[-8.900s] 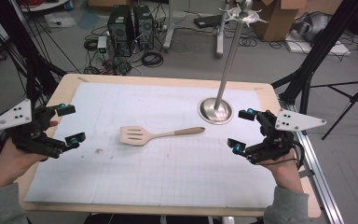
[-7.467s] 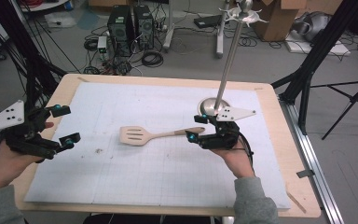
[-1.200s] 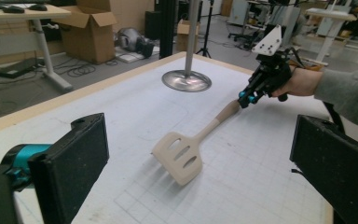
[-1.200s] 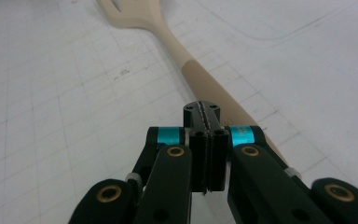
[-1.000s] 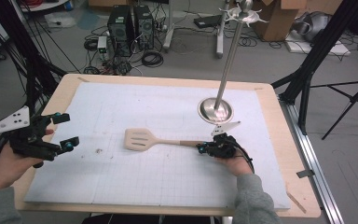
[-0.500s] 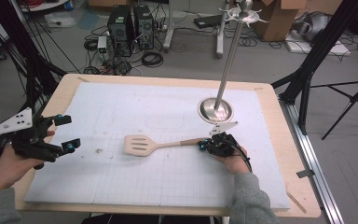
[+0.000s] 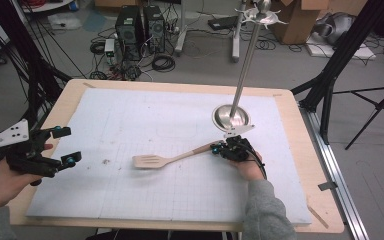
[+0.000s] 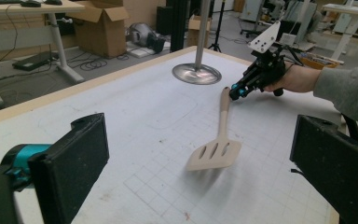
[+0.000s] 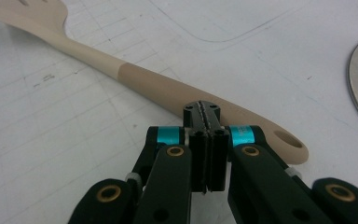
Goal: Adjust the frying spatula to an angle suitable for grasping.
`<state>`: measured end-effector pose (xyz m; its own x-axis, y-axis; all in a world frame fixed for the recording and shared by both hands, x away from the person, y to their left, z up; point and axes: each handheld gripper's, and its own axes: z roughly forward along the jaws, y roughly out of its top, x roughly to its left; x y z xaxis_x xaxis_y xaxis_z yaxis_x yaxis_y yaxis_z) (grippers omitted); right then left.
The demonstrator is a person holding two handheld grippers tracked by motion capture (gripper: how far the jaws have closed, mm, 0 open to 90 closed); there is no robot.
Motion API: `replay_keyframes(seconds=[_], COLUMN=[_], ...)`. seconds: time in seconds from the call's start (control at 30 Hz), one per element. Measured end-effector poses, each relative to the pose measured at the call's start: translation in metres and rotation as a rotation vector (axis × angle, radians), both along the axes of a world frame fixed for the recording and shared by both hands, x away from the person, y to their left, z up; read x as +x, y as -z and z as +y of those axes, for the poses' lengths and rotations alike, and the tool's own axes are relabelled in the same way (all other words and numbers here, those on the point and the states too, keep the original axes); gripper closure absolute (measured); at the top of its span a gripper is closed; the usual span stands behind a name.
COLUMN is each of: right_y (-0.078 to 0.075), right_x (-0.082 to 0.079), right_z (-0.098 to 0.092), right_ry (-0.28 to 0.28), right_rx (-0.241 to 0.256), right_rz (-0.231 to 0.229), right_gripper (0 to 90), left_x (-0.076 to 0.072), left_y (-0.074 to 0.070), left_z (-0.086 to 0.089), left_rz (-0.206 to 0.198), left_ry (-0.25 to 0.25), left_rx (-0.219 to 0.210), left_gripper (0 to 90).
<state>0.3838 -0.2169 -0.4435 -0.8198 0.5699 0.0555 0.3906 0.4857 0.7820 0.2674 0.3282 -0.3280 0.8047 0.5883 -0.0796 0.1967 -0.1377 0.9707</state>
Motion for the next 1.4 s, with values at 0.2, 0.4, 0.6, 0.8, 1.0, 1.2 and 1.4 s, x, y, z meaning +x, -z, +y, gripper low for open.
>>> replay_keyframes(seconds=[0.2,0.4,0.6,0.8,1.0,1.2,1.4], right_y=[-0.001,0.0,-0.004,-0.017,-0.015,-0.007,-0.001], right_x=[0.005,0.011,0.01,0.001,0.0,0.001,0.004], right_z=[0.006,0.013,0.016,0.056,0.093,0.118,0.127], right_ry=[0.008,0.03,0.028,-0.097,-0.175,-0.241,-0.264], right_rx=[-0.028,-0.026,0.006,0.034,0.005,-0.028,-0.032], right_rz=[-0.019,-0.032,-0.028,-0.055,-0.05,-0.023,-0.021], right_gripper=[90.0,90.0,90.0,90.0,90.0,90.0,90.0], left_x=[-0.004,-0.007,-0.007,-0.008,-0.011,-0.015,-0.019], left_y=[0.001,0.002,0.002,0.002,0.0,0.001,0.002], left_z=[0.003,0.006,0.007,0.007,0.009,0.012,0.015], left_rz=[0.004,0.005,0.009,0.006,-0.001,-0.003,0.002], left_ry=[-0.014,-0.024,-0.027,-0.027,-0.027,-0.034,-0.047], left_rx=[0.004,0.006,0.002,0.004,-0.01,0.004,0.007], left_gripper=[4.8,4.8,4.9,4.8,4.9,4.8,4.8])
